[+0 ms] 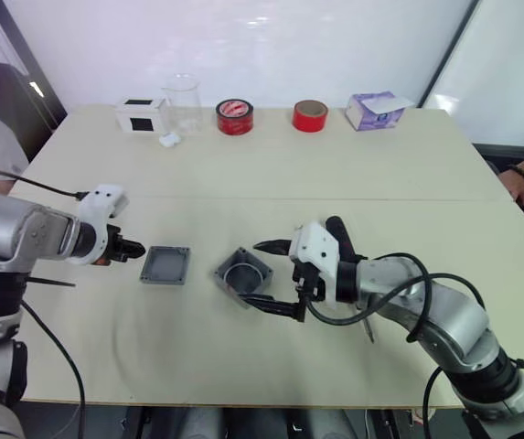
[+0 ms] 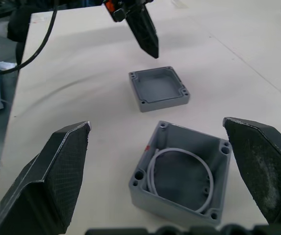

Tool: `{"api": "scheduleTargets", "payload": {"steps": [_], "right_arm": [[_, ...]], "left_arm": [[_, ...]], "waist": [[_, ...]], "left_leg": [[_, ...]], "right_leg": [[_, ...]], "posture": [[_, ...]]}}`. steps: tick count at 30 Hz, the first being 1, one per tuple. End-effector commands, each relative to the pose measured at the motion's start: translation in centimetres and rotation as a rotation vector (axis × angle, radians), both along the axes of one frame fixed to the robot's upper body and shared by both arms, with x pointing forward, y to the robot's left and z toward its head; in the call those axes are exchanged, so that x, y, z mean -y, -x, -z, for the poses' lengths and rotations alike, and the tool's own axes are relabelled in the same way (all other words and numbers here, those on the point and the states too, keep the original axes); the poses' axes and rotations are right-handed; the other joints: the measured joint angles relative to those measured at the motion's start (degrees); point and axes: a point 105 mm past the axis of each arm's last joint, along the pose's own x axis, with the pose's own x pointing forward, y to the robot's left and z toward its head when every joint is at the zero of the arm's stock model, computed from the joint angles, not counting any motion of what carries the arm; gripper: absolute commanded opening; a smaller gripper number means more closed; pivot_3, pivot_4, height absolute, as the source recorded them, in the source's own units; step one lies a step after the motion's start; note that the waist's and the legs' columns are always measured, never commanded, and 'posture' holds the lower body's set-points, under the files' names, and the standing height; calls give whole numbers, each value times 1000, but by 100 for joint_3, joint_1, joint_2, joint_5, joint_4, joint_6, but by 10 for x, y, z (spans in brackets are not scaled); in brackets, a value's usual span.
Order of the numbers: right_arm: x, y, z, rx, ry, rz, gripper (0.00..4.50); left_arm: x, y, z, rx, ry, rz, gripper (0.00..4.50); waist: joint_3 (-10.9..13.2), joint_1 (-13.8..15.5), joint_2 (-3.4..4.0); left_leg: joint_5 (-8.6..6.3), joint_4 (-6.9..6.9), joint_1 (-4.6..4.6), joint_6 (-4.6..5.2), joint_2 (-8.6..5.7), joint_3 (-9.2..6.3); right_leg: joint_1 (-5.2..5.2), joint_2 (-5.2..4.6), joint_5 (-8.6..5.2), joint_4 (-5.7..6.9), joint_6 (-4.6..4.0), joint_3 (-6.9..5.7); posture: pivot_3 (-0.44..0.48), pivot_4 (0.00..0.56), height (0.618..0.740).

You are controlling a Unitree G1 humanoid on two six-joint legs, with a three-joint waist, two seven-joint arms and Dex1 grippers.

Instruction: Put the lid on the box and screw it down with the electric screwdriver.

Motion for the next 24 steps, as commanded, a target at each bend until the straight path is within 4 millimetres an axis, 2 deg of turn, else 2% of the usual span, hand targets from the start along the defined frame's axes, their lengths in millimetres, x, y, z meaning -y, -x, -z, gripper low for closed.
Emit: {"api": "scheduleTargets", "payload": {"steps": [1, 7, 14, 17, 19, 24], "right_arm": [[1, -2, -7, 32, -23, 21, 4500], [1, -2, -9, 33, -41, 43, 4500], [6, -3, -8, 18, -49, 97, 4500], [7, -3, -6, 17, -50, 113, 4500], [10, -4, -5, 20, -40, 127, 4500], [24, -12, -11, 20, -31, 187, 4500]], "left_arm": [[3, -3, -3, 6, -3, -9, 1810], [12, -10, 5, -14, -5, -17, 1810], [13, -16, 29, -109, -34, -47, 1810], [17, -16, 40, -128, -47, -21, 1118], [20, -15, 45, -137, -42, -13, 178], [29, -16, 49, -125, -2, -26, 76]], "waist": [[0, 0, 0], [0, 9, 0], [-2, 1, 0], [-4, 1, 5], [-6, 9, 7], [-9, 37, 13]], "left_leg": [[0, 0, 0, 0, 0, 0], [2, 0, 0, -4, -2, 0], [4, 0, 1, -7, -8, 0], [4, 0, 8, -8, -8, 1], [5, 0, 18, -8, -8, 0], [5, 0, 55, -8, -14, 0]], "right_leg": [[0, 0, 0, 0, 0, 0], [1, -1, 0, 1, -1, 0], [1, 1, 1, 2, -1, 0], [5, 0, 0, 6, -1, 0], [15, 0, 0, 7, -2, 0], [53, -7, -1, 5, -3, 0]], "posture": [[0, 150, 740], [0, 150, 740], [0, 150, 740], [0, 150, 740], [0, 150, 740], [0, 150, 740]]}}
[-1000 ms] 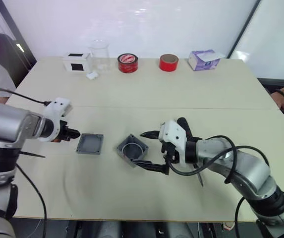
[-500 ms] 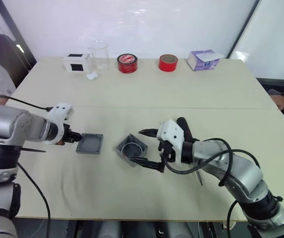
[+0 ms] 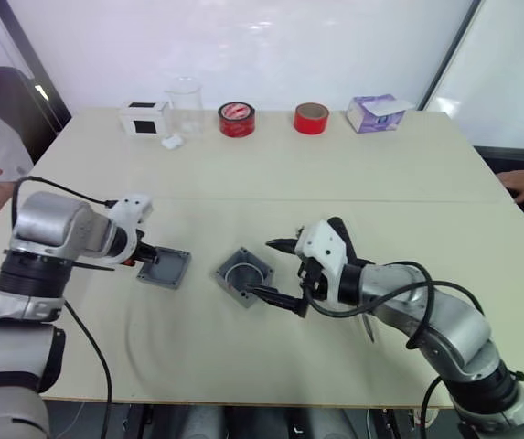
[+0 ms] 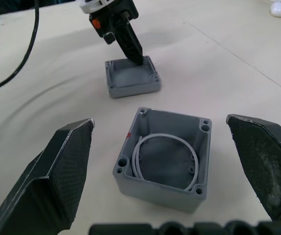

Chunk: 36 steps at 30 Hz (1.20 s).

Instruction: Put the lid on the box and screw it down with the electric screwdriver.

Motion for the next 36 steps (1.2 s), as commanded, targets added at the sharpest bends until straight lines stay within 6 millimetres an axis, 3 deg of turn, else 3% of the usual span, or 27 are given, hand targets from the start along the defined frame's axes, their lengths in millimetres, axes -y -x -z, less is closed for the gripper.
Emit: {"api": "scheduleTargets", "payload": {"steps": [1, 4, 9, 12, 16, 19, 24, 36], "right_arm": [[10, -4, -23, 54, -42, 42, 4500], [16, -9, -33, 30, -83, 60, 4500], [18, -13, -55, -38, -230, 41, 4500], [17, -35, -82, -98, -370, 46, 4500], [26, -79, -99, -173, -417, 165, 4500], [32, -100, -100, -195, -390, 244, 4500], [40, -109, -104, -185, -383, 276, 4500], [36, -102, -109, -211, -440, 280, 4500]], "left_arm": [[7, 5, 17, -39, 34, -13, 76], [11, -6, 5, 82, 78, -11, 76], [33, -21, -46, 416, 194, 214, 76], [49, -39, -102, 804, 286, 298, 76], [78, -50, -138, 1054, 537, 265, 76], [102, -50, -146, 1141, 605, 293, 76], [130, -57, -145, 1175, 596, 352, 76], [142, -62, -143, 1177, 601, 383, 76]], "waist": [[0, 2, 0], [-3, 16, 5], [7, 90, -11], [10, 81, -13], [9, 98, -12], [8, 93, -12], [8, 66, -12], [9, -50, -11]], "left_leg": [[0, 0, 8, 0, -1, 0], [0, -4, 31, 0, -2, 1], [2, -6, 33, -3, 2, -6], [8, -6, 9, -15, 9, -1], [23, -6, -25, -41, 11, -2], [23, -6, -33, -41, -1, 6], [22, -10, -65, -39, -1, 15], [22, -19, -67, -38, 15, -6]], "right_leg": [[9, -1, 0, 0, 0, 0], [28, -4, 0, 1, 0, 3], [32, -3, -7, 1, -17, 0], [4, -4, -3, 0, -25, 1], [-22, -9, 14, -6, -19, -6], [-23, -14, 16, -12, -16, -8], [-49, -9, 17, -24, -14, -11], [-59, 8, 16, -22, -13, -10]], "posture": [[0, 150, 740], [0, 150, 740], [0, 150, 740], [0, 150, 740], [0, 150, 740], [0, 150, 740], [0, 150, 740], [0, 150, 740]]}}
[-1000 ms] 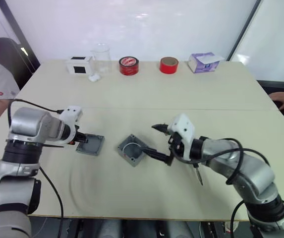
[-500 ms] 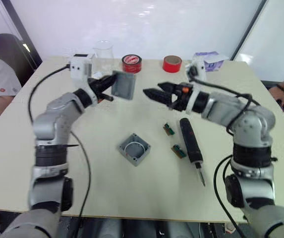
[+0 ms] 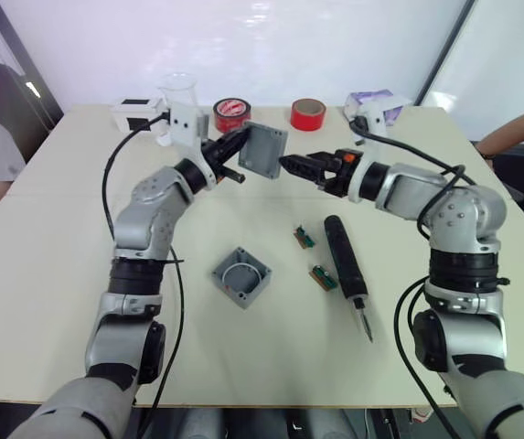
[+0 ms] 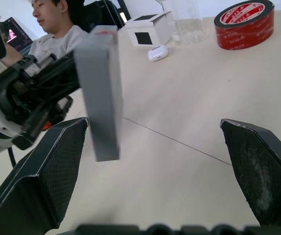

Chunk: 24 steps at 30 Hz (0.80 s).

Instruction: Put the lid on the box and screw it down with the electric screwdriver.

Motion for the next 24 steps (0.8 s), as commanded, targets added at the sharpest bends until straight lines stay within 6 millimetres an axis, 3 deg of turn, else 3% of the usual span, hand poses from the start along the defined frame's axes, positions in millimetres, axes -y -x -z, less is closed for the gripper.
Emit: {"api": "scheduleTargets", "payload": {"steps": [1, 15, 18, 24], "right_arm": [[-5, 8, -19, 71, -31, -21, 4500], [-10, 7, -13, 55, -46, -3, 4500], [-9, 6, -13, 59, -53, 6, 3842], [-7, 5, -15, 75, -76, 30, 1535]], "left_arm": [[3, 3, -17, 67, 4, 10, 76], [9, 5, -27, 73, 54, 52, 76], [12, 7, -23, 68, 49, 68, 0], [12, 8, -18, 55, 42, 73, 0]], "waist": [[0, 4, 0], [0, 5, 0], [0, 5, 0], [0, 0, 0]], "left_leg": [[0, 0, 0, 0, 0, 0], [0, 0, -1, 0, 0, 0], [0, -1, 0, 0, 0, 0], [0, -2, 0, 0, 0, 0]], "right_leg": [[0, 0, 0, 0, 0, 0], [0, -1, 0, -1, 0, 0], [0, 0, 0, -2, 0, 0], [0, 2, 0, -2, 0, 0]], "posture": [[0, 150, 740], [0, 150, 740], [0, 150, 740], [0, 150, 740]]}}
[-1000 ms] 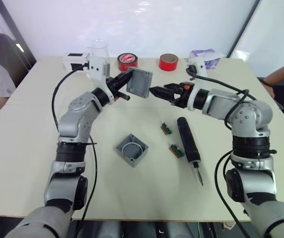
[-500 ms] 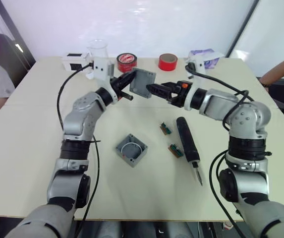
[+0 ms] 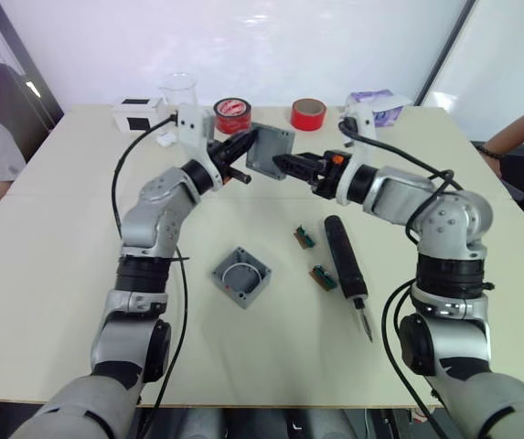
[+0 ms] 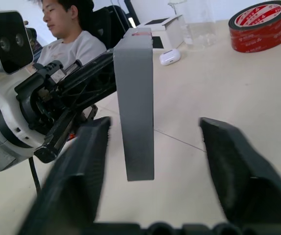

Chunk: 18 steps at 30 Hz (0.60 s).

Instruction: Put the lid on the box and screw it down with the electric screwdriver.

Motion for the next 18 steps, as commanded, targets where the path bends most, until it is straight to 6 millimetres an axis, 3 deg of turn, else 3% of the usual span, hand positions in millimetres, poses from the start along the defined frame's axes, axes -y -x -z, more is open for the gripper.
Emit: {"api": "scheduleTargets", "payload": {"steps": [1, 4, 8, 11, 18], "right_arm": [[5, 3, -17, 73, -41, 25, 1142], [5, 4, -17, 75, -47, 25, 170], [2, 5, -16, 70, -55, 12, 166], [2, 6, -16, 71, -59, 12, 166], [5, 6, -16, 99, -58, 32, 166]], "left_arm": [[1, 7, -16, 63, 12, 19, 0], [2, 7, -15, 61, 7, 23, 0], [3, 8, -15, 54, 7, 39, 0], [0, 8, -15, 43, 7, 49, 862], [-23, 14, -23, 0, 59, 79, 3507]], "waist": [[0, -3, 0], [0, 0, 0], [0, 0, 0], [0, 0, 0], [1, -27, 2]], "left_leg": [[0, 0, 0, 0, 0, 0], [0, 0, 0, 0, 1, 0], [0, 0, 0, 0, 1, 0], [0, 0, 0, 0, 1, 0], [0, -2, -1, 0, 3, -1]], "right_leg": [[0, 0, 0, 0, 0, 0], [0, 0, 0, -1, 0, 0], [0, 0, 0, -2, 0, 0], [0, 0, 0, -2, 0, 0], [0, 2, 0, -3, 0, 0]], "posture": [[0, 150, 740], [0, 150, 740], [0, 150, 740], [0, 150, 740], [0, 150, 740]]}}
